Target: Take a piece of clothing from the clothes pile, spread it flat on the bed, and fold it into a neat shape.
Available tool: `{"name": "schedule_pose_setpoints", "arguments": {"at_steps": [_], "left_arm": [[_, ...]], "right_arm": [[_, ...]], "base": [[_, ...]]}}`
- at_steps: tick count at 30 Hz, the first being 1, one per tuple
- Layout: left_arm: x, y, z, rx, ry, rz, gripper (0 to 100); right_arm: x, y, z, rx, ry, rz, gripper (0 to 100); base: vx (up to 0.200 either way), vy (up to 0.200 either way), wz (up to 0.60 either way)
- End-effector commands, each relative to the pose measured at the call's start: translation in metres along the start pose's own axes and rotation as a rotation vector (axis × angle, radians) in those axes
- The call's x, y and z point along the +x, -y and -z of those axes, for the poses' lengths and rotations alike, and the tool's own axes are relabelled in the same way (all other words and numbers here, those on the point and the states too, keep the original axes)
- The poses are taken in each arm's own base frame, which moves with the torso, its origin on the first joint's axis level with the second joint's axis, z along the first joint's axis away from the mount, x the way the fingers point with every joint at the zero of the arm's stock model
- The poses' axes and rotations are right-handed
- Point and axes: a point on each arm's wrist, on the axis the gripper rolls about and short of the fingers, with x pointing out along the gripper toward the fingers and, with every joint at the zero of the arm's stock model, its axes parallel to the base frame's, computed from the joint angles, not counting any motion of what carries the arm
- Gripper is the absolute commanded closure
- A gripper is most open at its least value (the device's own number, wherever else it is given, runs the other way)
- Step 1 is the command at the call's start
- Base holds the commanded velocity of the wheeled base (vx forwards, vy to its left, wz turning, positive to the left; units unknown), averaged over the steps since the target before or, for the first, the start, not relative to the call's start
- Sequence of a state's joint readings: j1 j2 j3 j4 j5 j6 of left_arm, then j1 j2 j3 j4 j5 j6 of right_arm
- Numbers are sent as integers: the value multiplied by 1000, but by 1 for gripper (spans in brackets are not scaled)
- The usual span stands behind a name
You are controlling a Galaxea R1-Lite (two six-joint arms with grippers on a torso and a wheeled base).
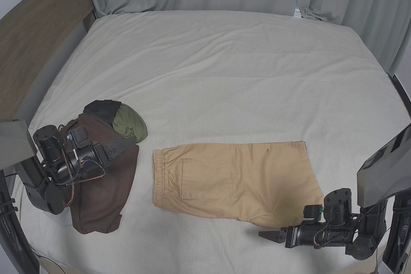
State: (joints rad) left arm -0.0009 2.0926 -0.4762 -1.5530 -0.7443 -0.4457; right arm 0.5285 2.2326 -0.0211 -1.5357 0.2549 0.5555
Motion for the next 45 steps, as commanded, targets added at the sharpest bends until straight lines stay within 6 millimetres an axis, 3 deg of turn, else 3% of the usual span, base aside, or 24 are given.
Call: {"name": "schedule_pose_setpoints", "arguments": {"at_steps": [1,4,10,16,28,45], "left_arm": [[-1,1,0,1,-1,2,0],[-1,1,0,0,-2,1,0],[-7,6,7,-25,-44,37,0],[-10,8,11,-38,-69,62,0],[-11,7,17,-58,-89,55,0],[-2,-15,53,-166,-178,9,0]], "right_arm": [[-17,-28,-3,-67,22,-139,0],[-23,-35,-7,-87,49,-182,0],[-29,-52,-39,-129,193,-309,0],[-39,-55,-63,-163,263,-411,0],[-49,-49,-66,-218,273,-431,0],[-50,-43,-73,-213,304,-408,0]], "base": [[0,0,0],[0,0,0],[0,0,0],[0,0,0],[0,0,0],[0,0,0]]}}
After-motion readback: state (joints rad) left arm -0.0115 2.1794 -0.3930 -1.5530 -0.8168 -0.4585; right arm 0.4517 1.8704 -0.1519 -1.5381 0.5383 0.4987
